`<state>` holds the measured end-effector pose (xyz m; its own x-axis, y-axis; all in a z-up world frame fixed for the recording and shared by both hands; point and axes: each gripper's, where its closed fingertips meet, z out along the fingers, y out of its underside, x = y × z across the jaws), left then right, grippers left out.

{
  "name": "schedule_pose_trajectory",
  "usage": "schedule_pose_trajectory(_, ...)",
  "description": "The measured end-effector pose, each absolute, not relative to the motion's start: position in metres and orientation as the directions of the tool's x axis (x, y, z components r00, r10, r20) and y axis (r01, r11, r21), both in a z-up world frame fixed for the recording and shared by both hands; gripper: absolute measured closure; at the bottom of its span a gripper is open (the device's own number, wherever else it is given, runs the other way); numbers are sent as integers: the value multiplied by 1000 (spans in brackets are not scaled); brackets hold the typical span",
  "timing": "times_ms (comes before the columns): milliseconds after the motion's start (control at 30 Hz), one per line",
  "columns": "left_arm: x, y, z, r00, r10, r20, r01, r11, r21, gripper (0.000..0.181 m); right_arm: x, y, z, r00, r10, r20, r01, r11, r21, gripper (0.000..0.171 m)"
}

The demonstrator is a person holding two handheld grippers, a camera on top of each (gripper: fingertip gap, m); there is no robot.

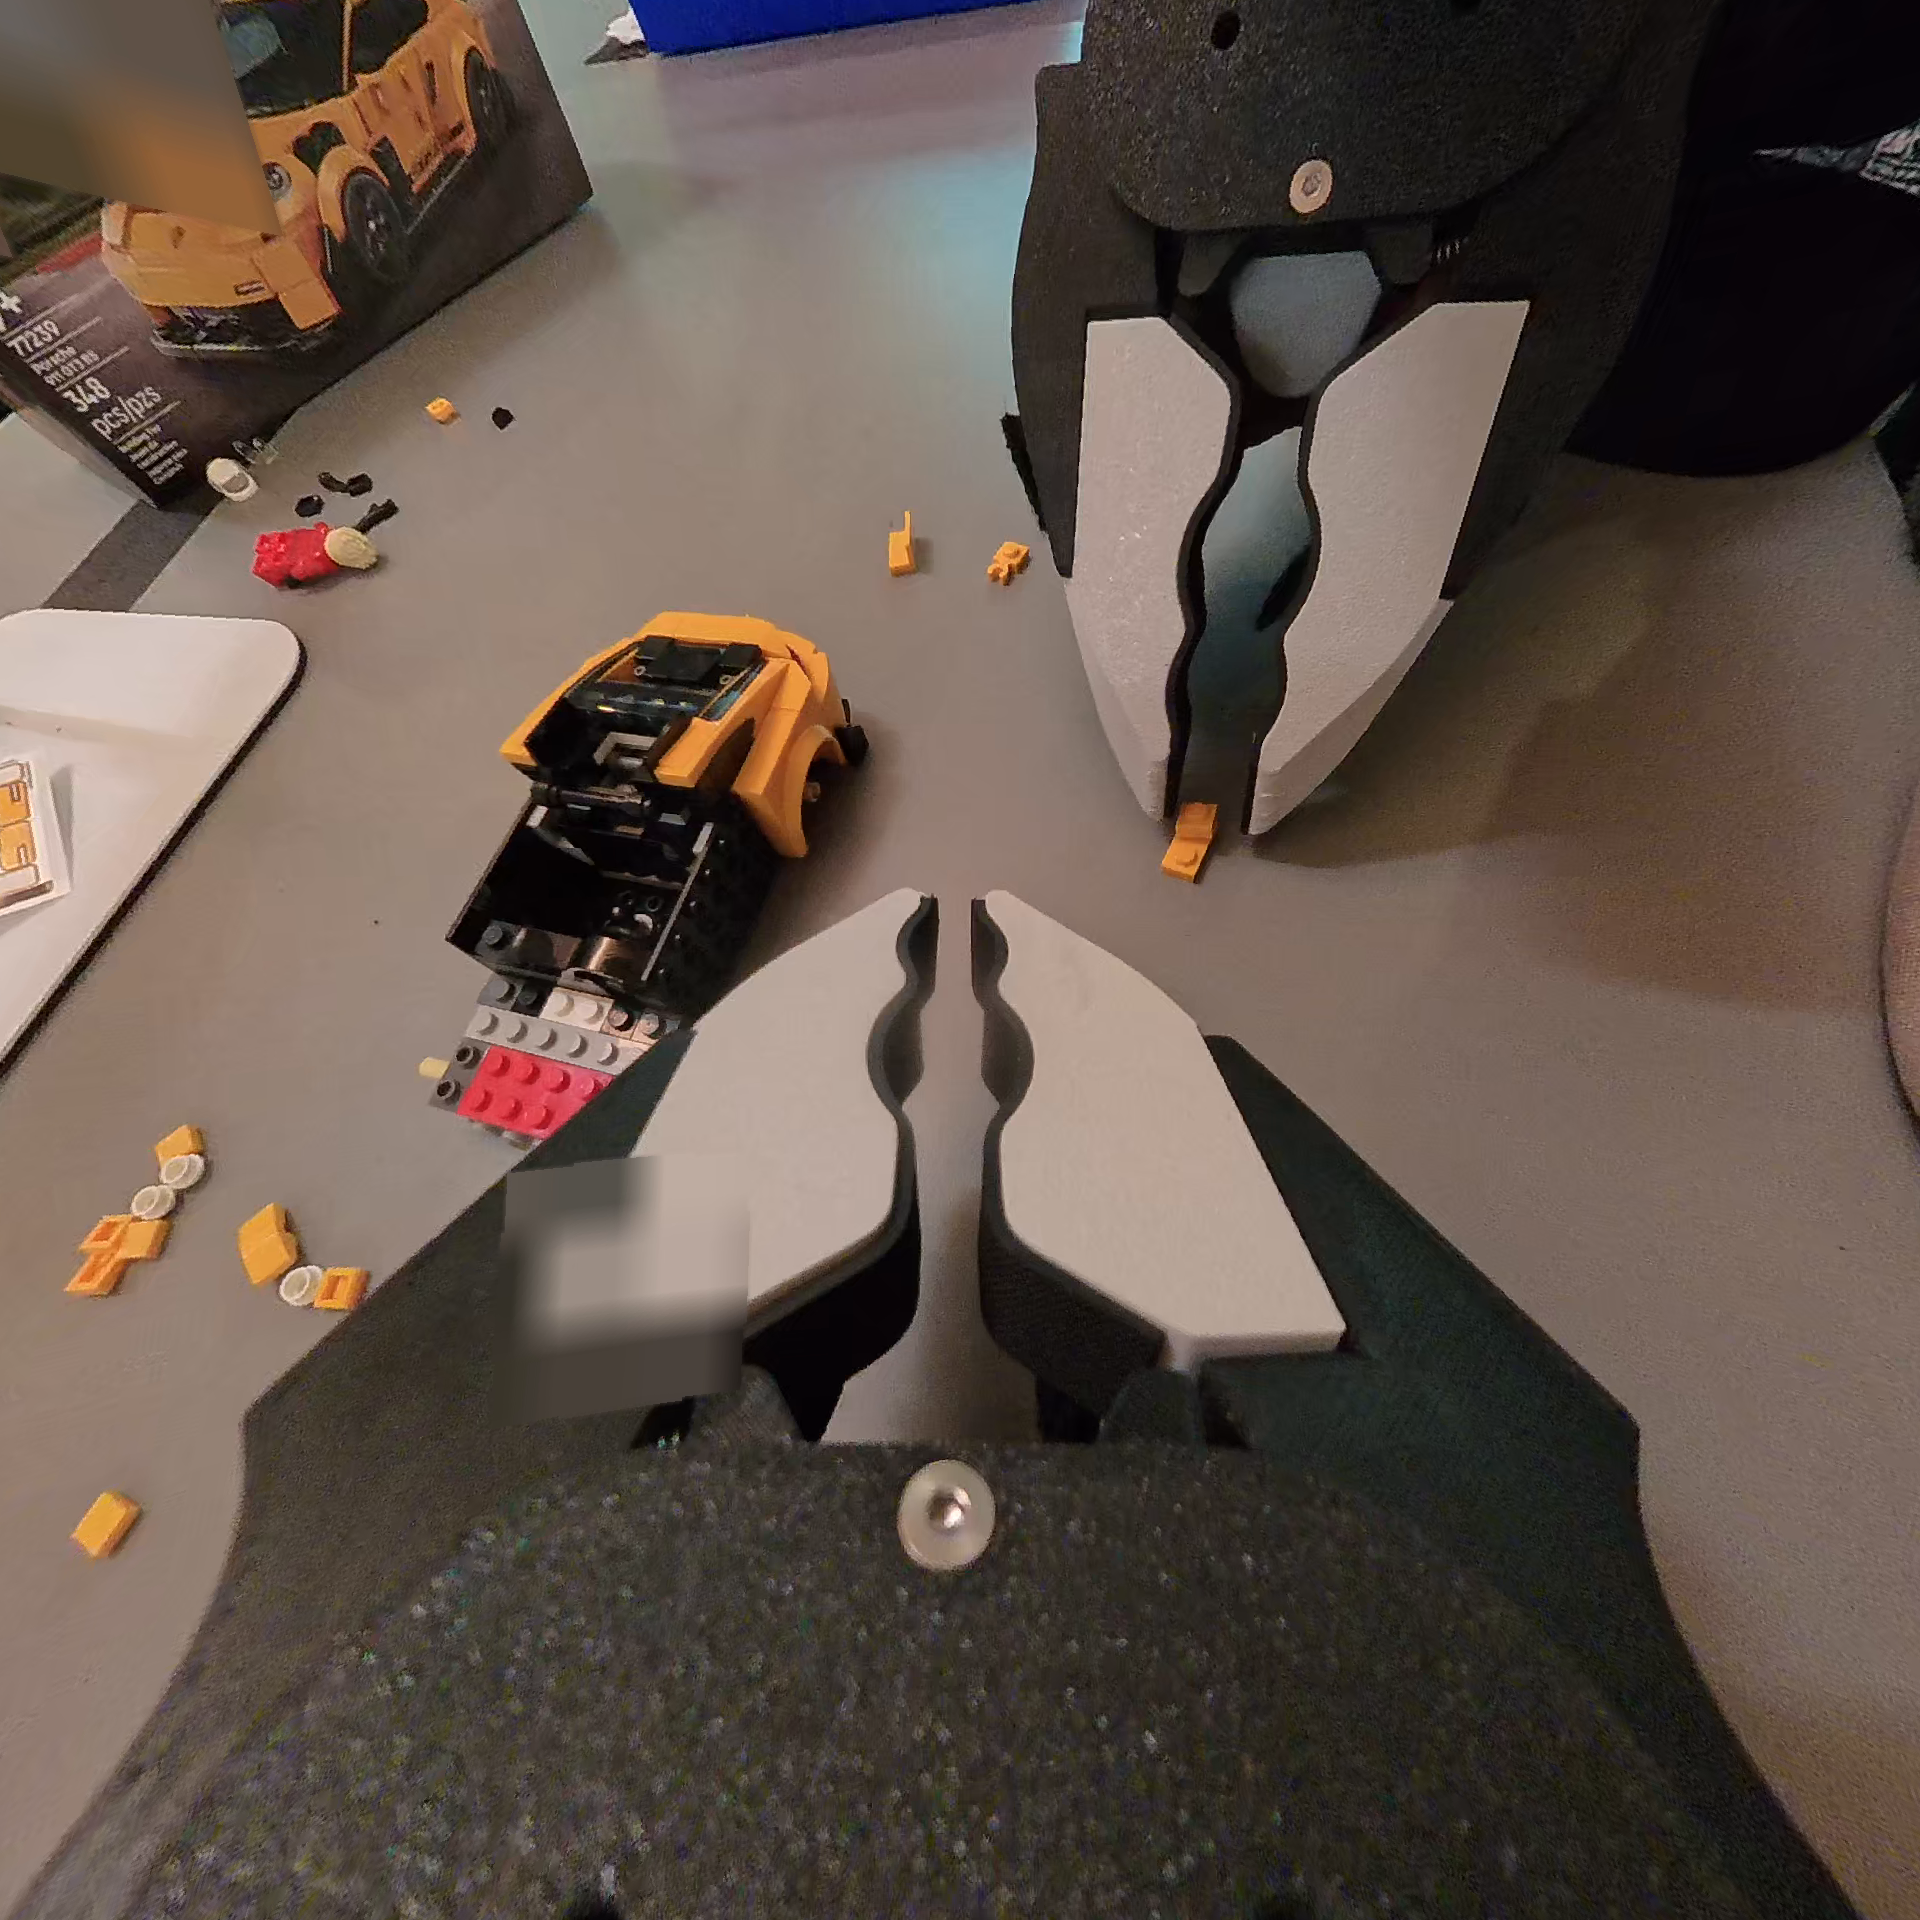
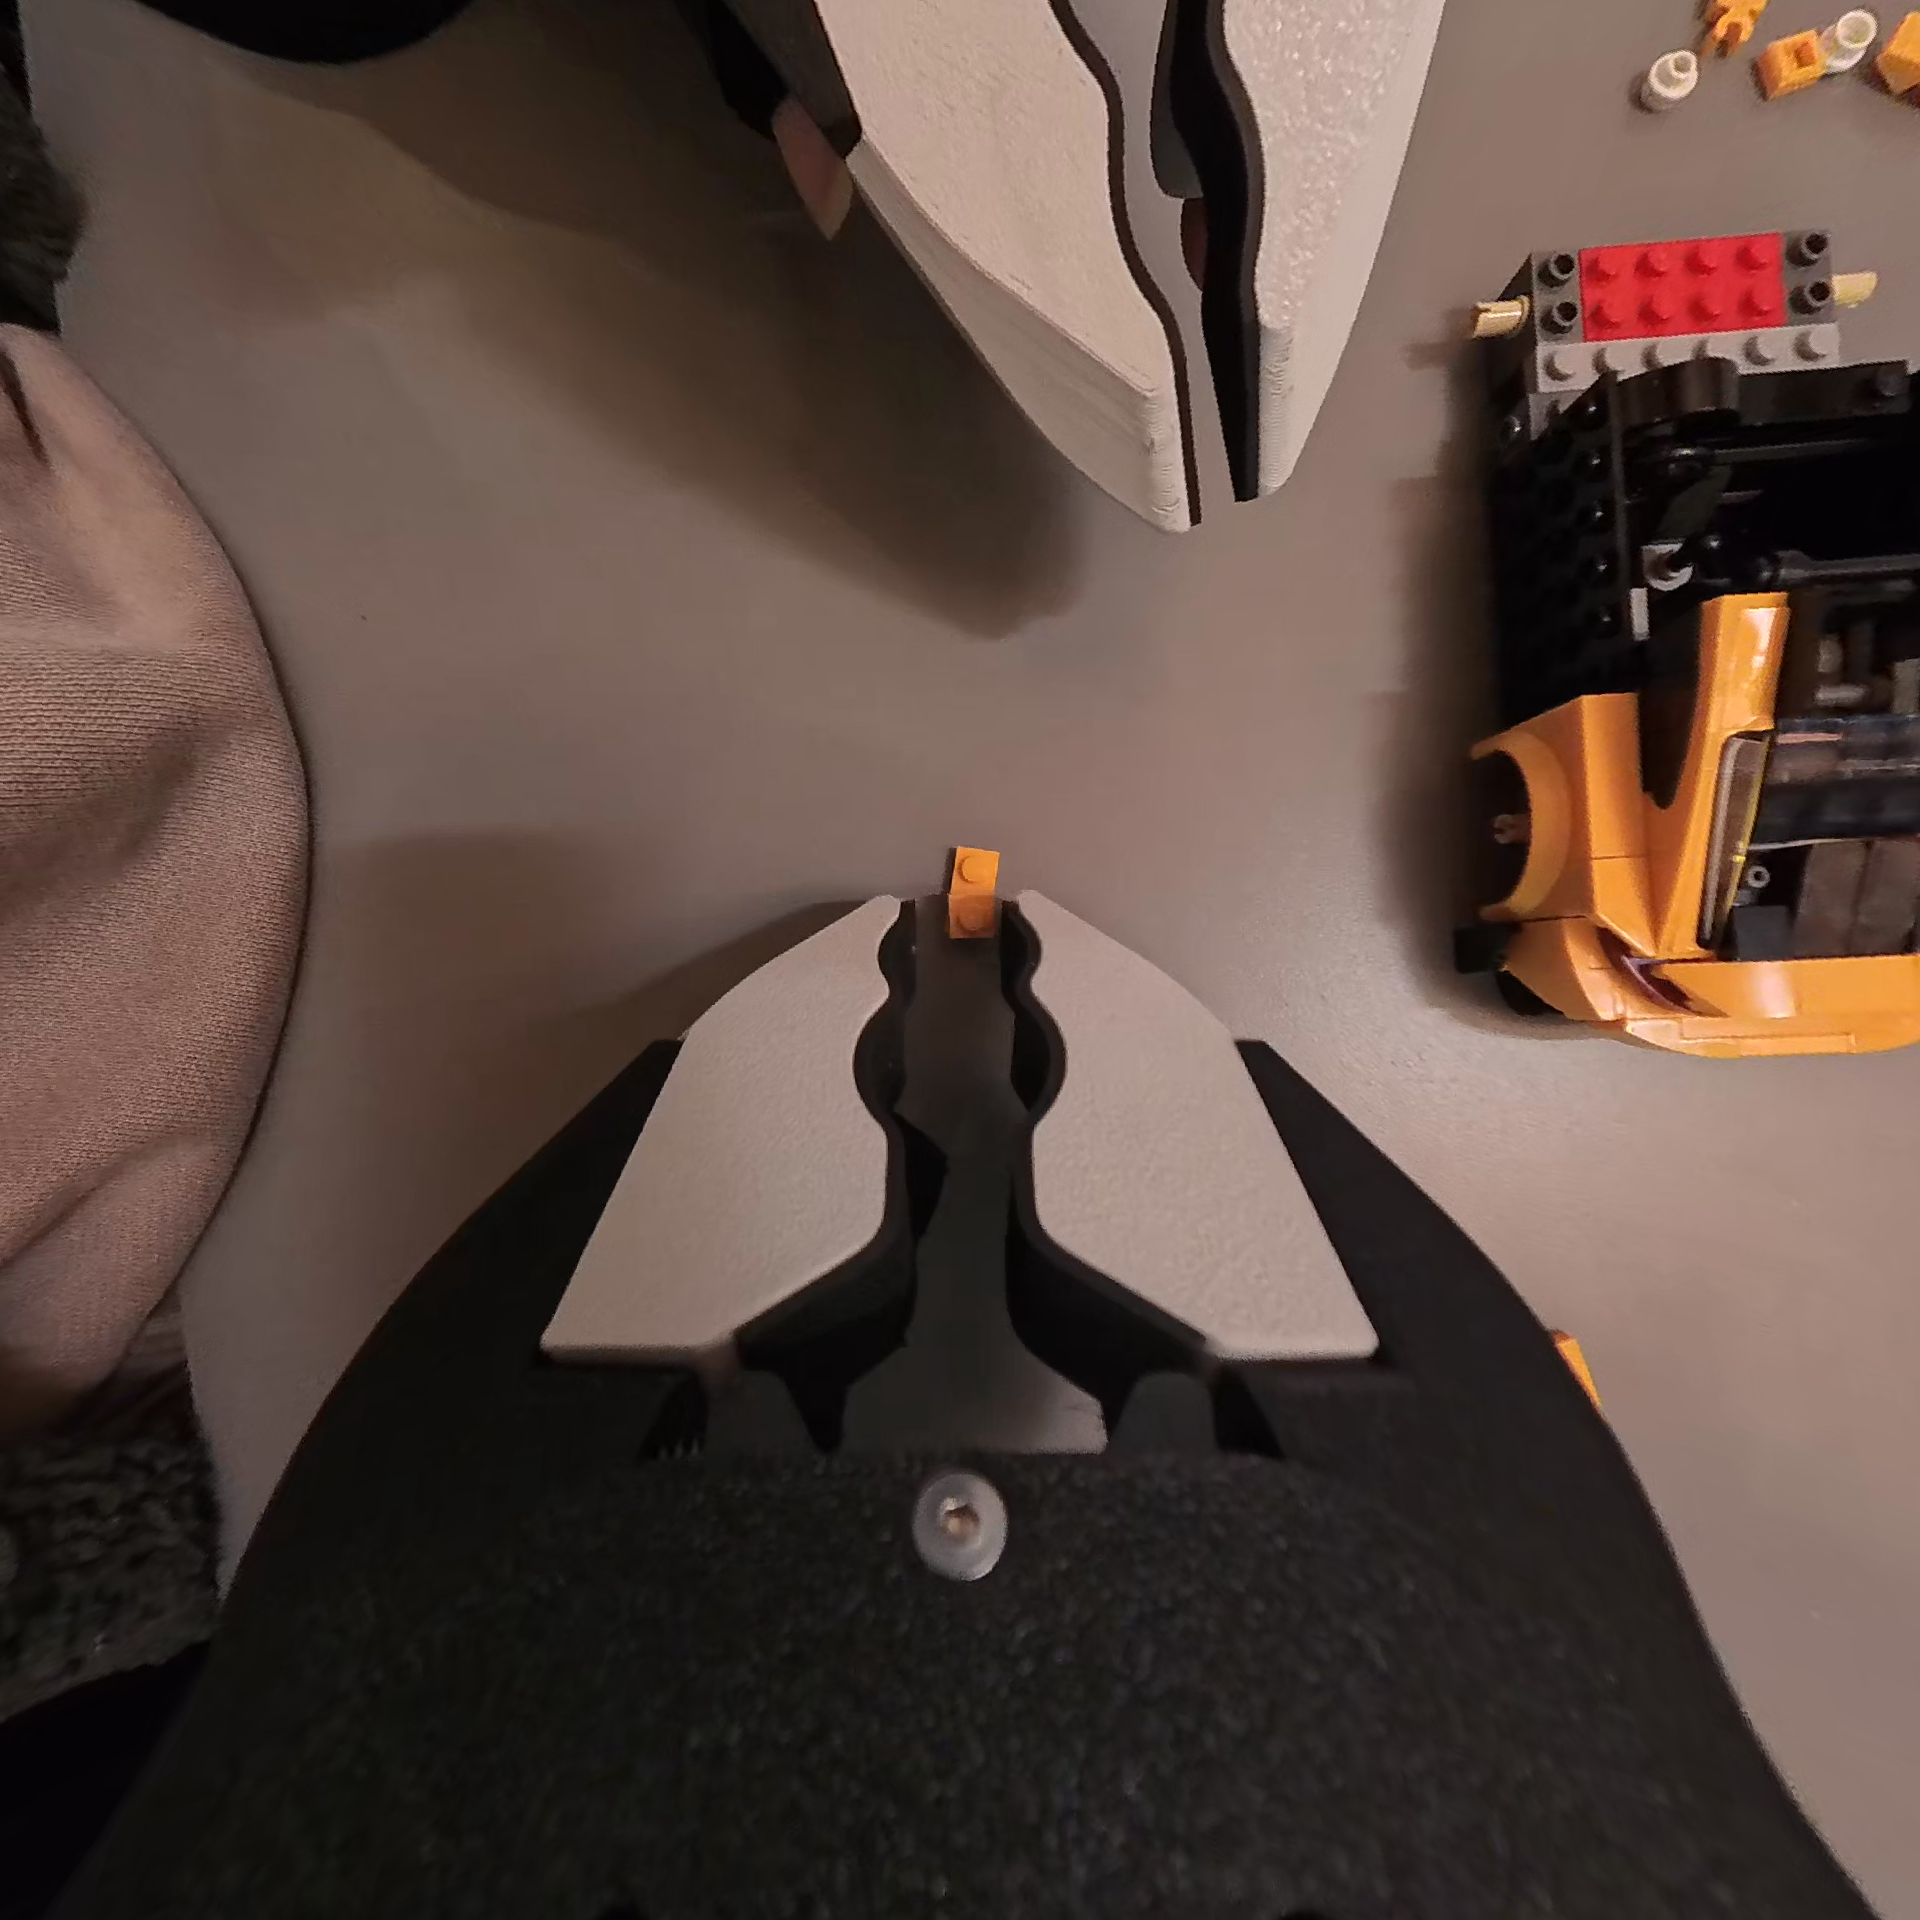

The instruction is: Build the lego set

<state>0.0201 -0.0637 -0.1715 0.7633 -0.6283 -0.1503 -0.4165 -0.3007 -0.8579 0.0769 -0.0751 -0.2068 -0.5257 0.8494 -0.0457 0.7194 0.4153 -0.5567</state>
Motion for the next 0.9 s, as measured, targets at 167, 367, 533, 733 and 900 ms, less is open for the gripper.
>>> schedule_pose_trajectory(167, 21, -64, -169, 762, -629, -156, -418, -294, -860, 176, 77, -73, -208, -507, 860, -52, 733, 399, -551, 154)
schedule_pose_trajectory(367, 24, -65, -169, 755, -639, -151, -418, -290, -861, 176, 79, -73, -211, -489, 870, -65, 744, 377, -551, 155)
schedule_pose_trajectory(533, 35, -72, -175, 719, -690, -87, -411, -321, -853, 172, 77, -73, -211, -486, 872, -58, 741, 376, -557, 159)
schedule_pose_trajectory(733, 47, -81, -188, 668, -742, -52, -453, -351, -819, 171, 76, -75, -211, -507, 861, -27, 721, 407, -560, 163)
schedule_pose_trajectory(900, 51, -84, -193, 650, -759, -33, -467, -364, -806, 171, 75, -76, -211, -527, 850, -3, 708, 437, -554, 163)
